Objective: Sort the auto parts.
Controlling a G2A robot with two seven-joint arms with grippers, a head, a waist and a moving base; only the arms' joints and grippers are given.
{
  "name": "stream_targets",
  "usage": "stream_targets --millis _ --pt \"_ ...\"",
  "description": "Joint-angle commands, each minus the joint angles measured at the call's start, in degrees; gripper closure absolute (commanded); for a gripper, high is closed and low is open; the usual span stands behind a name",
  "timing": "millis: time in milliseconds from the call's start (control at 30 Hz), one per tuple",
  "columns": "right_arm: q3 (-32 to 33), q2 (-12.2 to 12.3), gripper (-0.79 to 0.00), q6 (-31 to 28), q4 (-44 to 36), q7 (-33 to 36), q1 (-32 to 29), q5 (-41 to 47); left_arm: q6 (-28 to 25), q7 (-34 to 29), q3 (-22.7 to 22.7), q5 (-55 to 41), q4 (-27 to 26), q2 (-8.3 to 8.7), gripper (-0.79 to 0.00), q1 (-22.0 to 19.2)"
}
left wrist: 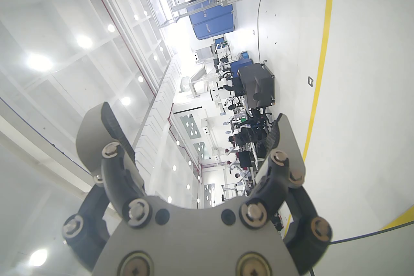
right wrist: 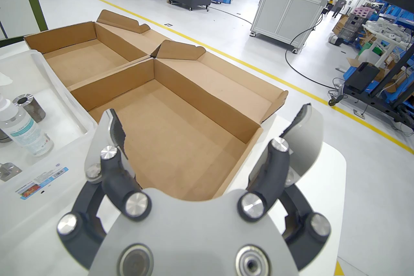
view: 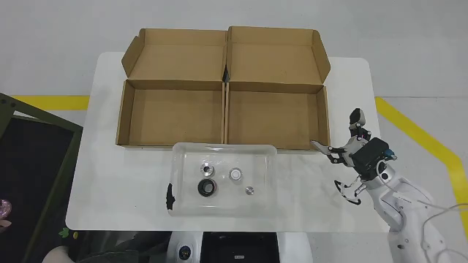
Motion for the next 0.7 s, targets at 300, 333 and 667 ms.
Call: stream_targets --millis 300,333,667 --pt "0.00 0.00 -0.785 0.00 0.00 0.00 0.00 0.00 0.00 0.00 0.00 0.00 0.00 0.00 -0.785 0.00" --pt "0.00 0.00 -0.784 0.00 0.00 0.00 0.00 0.00 0.00 0.00 0.00 0.00 0.00 0.00 -0.784 0.00" --pt "-0.49 0.07 -0.785 -0.72 -0.01 1.22 0.27 0.11 0.00 0.00 0.00 0.00 0.00 0.00 -0.785 0.00"
